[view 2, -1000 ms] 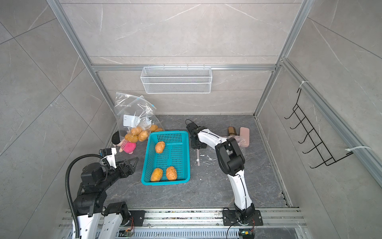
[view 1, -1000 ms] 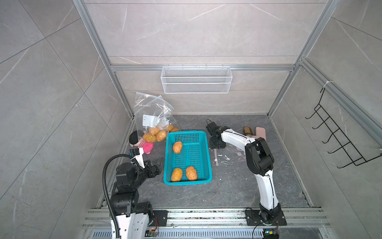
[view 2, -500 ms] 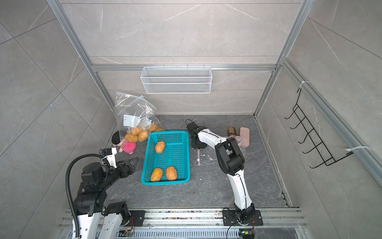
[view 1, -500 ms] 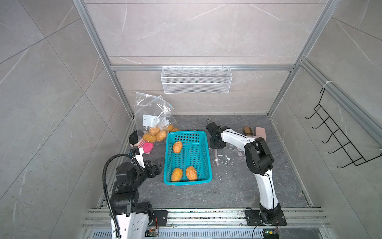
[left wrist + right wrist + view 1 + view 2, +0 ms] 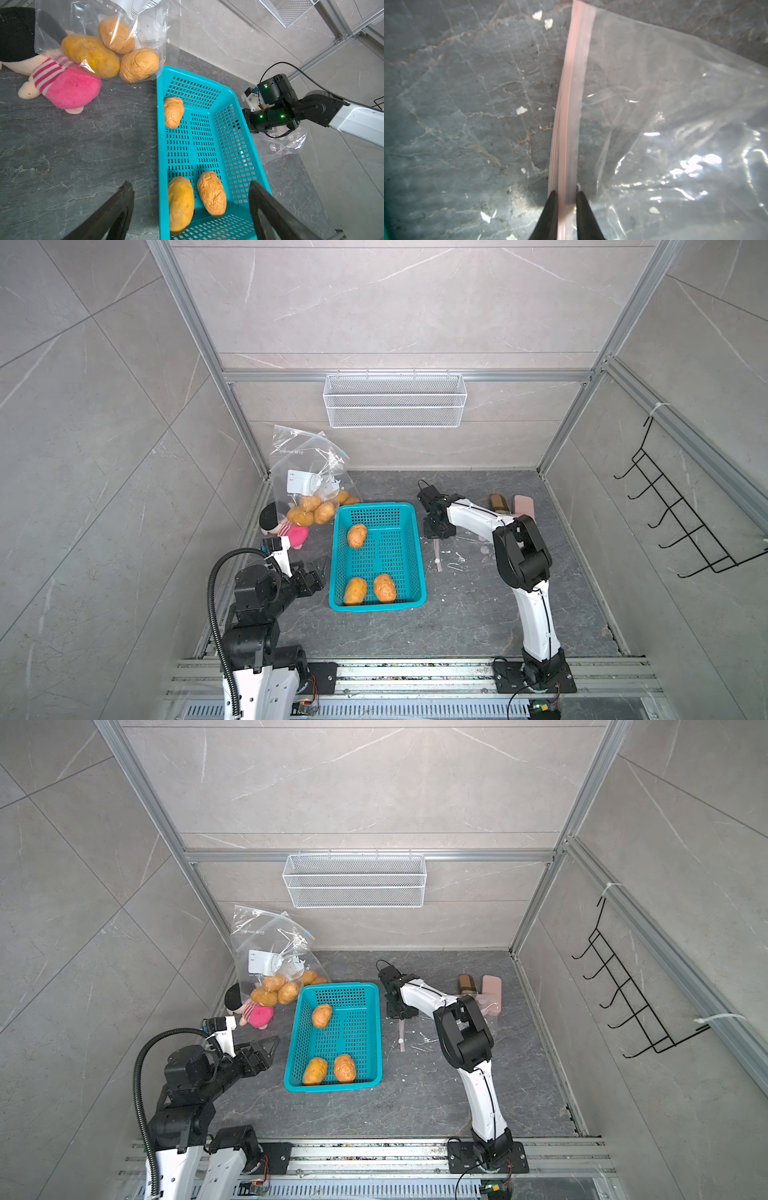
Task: Put the potatoes into a zipper bag and zip it
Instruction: Pick up the zipper food storage bag at the center of the board.
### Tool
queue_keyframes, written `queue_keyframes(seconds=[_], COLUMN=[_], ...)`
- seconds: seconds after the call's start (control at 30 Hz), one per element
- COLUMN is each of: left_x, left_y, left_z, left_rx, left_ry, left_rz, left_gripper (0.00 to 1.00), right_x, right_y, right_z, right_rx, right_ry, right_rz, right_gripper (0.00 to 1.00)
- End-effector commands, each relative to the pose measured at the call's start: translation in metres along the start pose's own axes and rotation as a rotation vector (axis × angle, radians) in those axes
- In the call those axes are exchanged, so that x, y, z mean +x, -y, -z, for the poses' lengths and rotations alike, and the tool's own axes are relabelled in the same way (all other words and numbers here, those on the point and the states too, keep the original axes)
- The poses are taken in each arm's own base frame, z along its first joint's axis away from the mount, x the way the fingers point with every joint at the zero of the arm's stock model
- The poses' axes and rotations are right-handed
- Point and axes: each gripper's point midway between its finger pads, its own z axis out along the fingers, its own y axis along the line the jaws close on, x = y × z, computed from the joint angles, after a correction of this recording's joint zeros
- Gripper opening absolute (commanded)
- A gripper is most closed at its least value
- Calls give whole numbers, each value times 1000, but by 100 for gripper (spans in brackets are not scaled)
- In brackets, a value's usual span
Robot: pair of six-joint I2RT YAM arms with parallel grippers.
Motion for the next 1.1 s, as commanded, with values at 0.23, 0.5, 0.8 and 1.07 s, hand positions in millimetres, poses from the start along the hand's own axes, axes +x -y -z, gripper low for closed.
queue_keyframes(seconds=[0.23, 0.5, 0.8, 1.07], left_x=[-3, -3, -5, -36], left_y=[4, 4, 20, 95], left_z=[1, 2, -2, -18], left_rx=[8, 8, 102, 482], left_ry=[11, 10, -6, -148], left_rz=[-20, -23, -6, 99], left_gripper=[87, 87, 86, 77], right_x=[9, -17, -17, 13], right_y=[19, 13, 4, -6], right_z=[2, 66, 161, 240], right_rx=[-18, -182, -476, -791], right_ry=[-12, 126, 308, 439], right_rz=[-79, -125, -170, -170], right_gripper=[0, 0, 0, 0])
